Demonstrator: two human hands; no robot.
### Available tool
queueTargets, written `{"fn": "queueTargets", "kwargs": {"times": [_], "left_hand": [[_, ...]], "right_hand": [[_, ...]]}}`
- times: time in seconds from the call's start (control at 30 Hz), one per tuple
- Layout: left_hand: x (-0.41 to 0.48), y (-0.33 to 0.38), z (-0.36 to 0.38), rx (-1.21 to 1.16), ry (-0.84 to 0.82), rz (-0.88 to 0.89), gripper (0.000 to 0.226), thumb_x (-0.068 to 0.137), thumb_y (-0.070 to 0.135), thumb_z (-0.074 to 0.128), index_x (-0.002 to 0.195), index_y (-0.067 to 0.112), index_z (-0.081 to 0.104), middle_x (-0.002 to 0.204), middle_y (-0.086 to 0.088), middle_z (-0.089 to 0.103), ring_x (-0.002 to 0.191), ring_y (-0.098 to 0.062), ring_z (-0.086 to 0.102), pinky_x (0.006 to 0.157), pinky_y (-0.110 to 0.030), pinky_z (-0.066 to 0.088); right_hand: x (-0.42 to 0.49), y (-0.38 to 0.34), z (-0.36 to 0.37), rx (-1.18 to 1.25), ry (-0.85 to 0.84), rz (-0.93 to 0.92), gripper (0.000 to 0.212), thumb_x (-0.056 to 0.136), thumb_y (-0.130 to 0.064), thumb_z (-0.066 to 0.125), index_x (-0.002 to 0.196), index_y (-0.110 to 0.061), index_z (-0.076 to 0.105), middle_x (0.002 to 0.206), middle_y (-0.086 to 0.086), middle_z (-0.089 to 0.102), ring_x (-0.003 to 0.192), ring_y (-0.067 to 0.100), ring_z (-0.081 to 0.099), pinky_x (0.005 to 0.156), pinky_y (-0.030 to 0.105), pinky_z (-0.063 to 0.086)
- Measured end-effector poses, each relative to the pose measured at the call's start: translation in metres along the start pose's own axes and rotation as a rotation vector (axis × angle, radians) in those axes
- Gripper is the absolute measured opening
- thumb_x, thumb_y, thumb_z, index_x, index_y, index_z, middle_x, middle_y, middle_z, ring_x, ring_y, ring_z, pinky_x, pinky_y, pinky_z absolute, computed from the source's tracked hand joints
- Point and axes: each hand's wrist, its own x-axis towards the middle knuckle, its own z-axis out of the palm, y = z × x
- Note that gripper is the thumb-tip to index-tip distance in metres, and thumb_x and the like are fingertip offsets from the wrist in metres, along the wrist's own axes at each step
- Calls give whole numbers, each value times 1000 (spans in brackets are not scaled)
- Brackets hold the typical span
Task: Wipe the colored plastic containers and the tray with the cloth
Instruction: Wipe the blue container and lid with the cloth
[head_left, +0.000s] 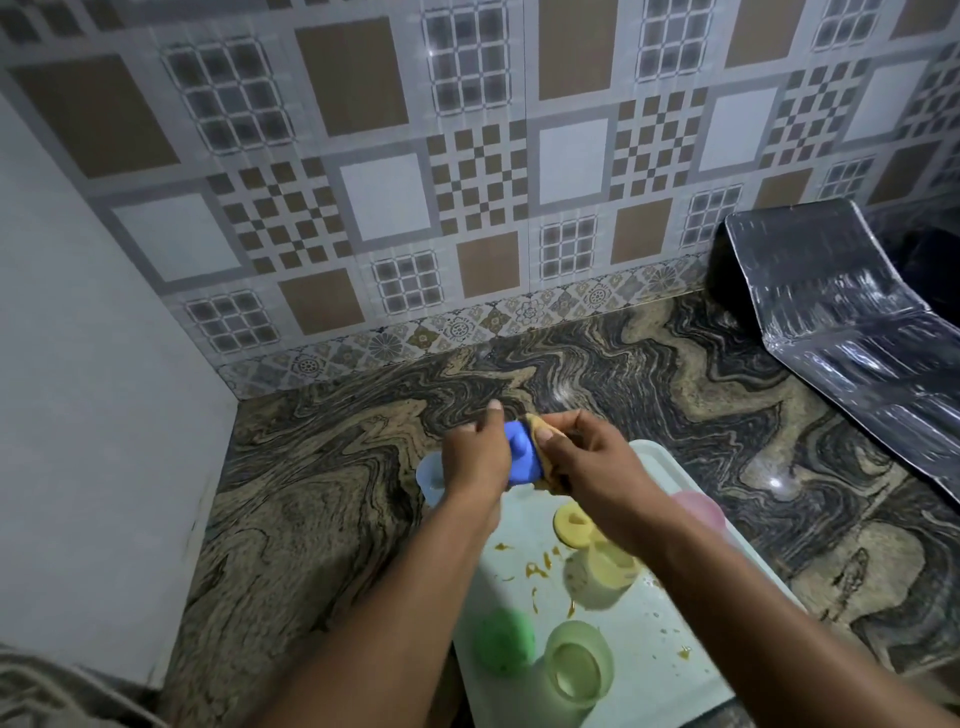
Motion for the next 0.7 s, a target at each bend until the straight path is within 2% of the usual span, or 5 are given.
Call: {"fn": "queueTargets", "kwargs": {"times": [0.13,0.27,0.37,0.5,0.7], "left_hand": [[-16,-7,5,-47,137,-99,58,105,45,44,118,-7,66,117,-23,69,106,-37,64,72,-31,38],[3,-27,-9,-140,-226,-230,59,89,61,63,111,7,68,92,-13,66,60,-23,60,47,-26,47],[7,-19,-8,-59,-111,-71,47,96,51,59,101,5,69,93,-14,70,67,-26,63,54,-33,51],[-11,-13,5,-45,216,-16,55,105,44,42,113,-3,69,109,-20,71,100,-37,66,74,-35,42],[-2,-38,-19,115,7,409,13,102,27,53,104,22,65,98,5,67,98,-22,65,73,-25,46]], "right_hand": [[-16,35,39,29,333,-85,12,98,-23,61,105,-14,60,92,13,70,73,20,62,66,36,53],[-6,12,2,71,85,119,22,99,-15,60,110,4,58,72,14,59,57,20,51,53,29,44],[-5,0,2,66,-5,75,20,100,-14,59,108,3,58,74,14,60,56,18,54,53,30,45],[-17,32,43,37,279,-59,6,98,-24,61,101,-20,58,92,15,71,73,21,65,66,37,55],[-5,9,6,19,67,35,13,101,-15,57,106,-3,60,77,15,66,54,20,61,51,27,45]]}}
